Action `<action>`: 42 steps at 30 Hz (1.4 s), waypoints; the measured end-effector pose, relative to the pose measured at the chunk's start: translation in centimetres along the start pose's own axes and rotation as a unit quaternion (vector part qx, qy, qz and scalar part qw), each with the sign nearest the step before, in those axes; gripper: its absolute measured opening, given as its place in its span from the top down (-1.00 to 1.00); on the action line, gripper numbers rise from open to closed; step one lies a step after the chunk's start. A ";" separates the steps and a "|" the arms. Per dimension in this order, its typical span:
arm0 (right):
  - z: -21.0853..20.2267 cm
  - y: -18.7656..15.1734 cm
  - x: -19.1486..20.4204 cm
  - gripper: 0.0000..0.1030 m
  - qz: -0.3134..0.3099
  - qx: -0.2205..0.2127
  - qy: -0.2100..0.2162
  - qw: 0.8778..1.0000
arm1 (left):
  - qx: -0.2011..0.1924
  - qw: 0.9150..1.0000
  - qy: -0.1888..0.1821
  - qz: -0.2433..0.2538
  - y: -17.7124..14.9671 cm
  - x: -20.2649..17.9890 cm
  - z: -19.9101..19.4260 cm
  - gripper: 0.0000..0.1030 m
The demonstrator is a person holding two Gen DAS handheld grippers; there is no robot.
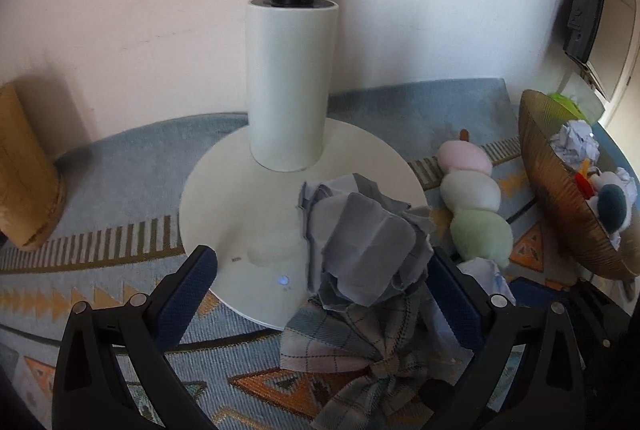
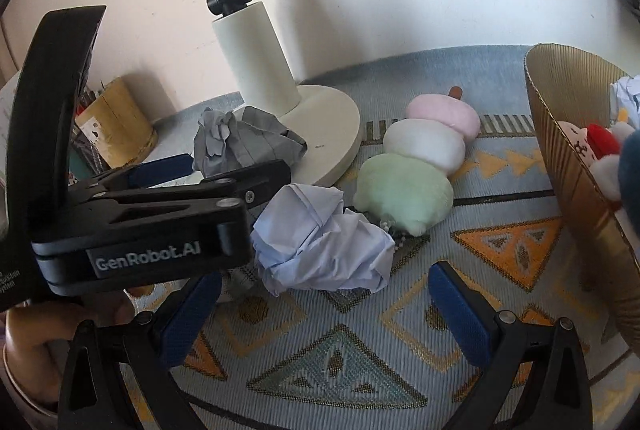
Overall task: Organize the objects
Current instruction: 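Grasp a white paper ball with the right tool while the left tool grasps a blue-gray paper ball, then carry both paper balls with both tools over the amber bowl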
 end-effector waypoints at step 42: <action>-4.2 -0.8 -0.1 0.00 -0.001 -0.096 0.028 0.995 | -0.117 0.991 0.055 -0.019 -1.2 1.0 -4.1 0.14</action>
Point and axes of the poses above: each gripper's, at about its wrist camera, not at the fingertips, and z roughly the way its jaws point, x to its left, y to its top, the point moved 2 cm from there along z, roughly the way its jaws point, and after that the axes turned 2 degrees about -y, right-handed, at the moved point
